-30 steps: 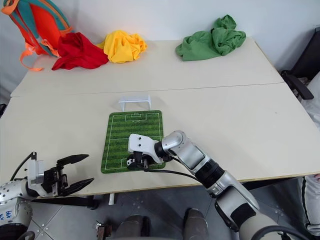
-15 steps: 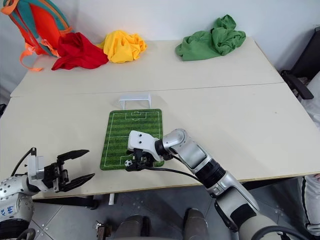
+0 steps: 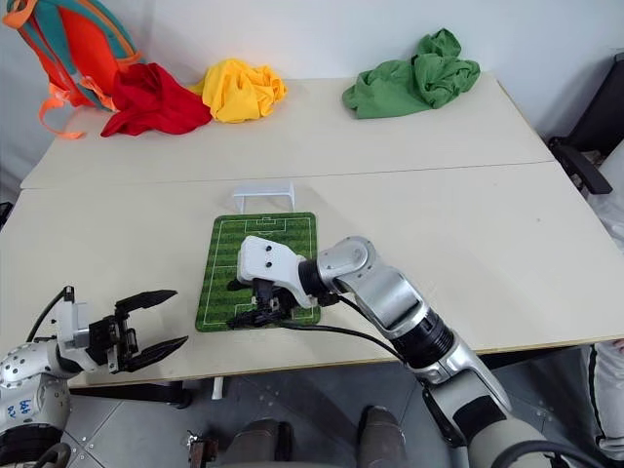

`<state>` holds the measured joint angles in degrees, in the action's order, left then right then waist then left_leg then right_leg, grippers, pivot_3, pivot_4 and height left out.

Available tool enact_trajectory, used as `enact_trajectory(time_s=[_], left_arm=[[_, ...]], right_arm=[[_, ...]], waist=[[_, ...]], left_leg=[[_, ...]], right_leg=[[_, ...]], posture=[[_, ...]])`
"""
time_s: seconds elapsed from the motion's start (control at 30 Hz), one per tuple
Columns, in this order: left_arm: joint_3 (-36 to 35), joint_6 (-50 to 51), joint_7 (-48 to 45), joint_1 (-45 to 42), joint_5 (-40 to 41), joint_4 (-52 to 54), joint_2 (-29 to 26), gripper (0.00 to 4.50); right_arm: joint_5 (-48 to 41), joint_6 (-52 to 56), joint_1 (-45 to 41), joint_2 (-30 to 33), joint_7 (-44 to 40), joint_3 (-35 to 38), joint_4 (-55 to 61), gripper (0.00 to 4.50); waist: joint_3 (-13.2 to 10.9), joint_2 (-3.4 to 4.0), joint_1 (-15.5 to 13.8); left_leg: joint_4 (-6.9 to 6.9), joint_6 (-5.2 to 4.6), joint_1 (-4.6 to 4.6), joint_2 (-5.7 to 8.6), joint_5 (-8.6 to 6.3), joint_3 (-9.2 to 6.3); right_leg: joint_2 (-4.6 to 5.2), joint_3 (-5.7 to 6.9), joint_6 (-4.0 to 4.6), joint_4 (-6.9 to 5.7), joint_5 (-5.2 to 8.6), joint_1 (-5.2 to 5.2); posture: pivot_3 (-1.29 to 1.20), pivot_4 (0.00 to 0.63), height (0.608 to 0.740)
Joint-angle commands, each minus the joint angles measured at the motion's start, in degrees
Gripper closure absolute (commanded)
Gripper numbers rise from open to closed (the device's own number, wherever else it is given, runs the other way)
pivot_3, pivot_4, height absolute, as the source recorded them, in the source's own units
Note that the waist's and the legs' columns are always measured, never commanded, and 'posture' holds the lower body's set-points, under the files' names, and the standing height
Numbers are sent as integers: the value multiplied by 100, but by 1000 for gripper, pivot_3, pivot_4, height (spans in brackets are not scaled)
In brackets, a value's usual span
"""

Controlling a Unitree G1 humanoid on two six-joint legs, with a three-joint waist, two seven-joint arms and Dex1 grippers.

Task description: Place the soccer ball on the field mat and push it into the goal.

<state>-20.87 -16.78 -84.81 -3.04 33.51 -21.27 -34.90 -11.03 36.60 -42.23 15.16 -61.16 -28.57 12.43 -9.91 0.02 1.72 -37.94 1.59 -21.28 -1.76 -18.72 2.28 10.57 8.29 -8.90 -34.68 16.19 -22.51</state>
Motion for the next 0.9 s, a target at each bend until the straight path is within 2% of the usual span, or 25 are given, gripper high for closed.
enact_trajectory(time_s=[0.03,0.17,0.57,0.8,0.9], left_arm=[[-89,26,-291,83,182,51,-131,0],[-133,109,-454,154,292,132,-200,0],[-132,84,-343,317,315,212,-283,0],[-152,27,-208,295,275,195,-253,0],[-149,-14,-161,167,238,107,-259,0]], right_arm=[[104,30,336,228,52,-399,454,3053],[282,-39,544,339,164,-732,523,4466],[431,-502,537,-177,432,-906,-611,4466],[649,-1285,-251,-439,737,-242,-2204,4466],[694,-1608,-918,-403,951,302,-2924,4466]], waist=[[0,0,0],[-1,-4,1],[-2,-5,6],[-2,-5,21],[-4,-5,17]], left_leg=[[0,-1,0,0,-1,0],[-1,-5,0,0,-4,4],[-1,-4,1,-2,-5,8],[-1,-4,1,-2,-5,10],[-1,-4,1,-2,-5,10]], right_leg=[[0,0,0,0,0,0],[0,-1,0,2,0,0],[-1,-4,3,0,2,-2],[-2,-6,3,-2,2,-4],[-2,-6,3,-2,2,-5]], posture=[[0,150,740],[0,150,740],[0,150,740],[0,150,740],[0,150,740]])
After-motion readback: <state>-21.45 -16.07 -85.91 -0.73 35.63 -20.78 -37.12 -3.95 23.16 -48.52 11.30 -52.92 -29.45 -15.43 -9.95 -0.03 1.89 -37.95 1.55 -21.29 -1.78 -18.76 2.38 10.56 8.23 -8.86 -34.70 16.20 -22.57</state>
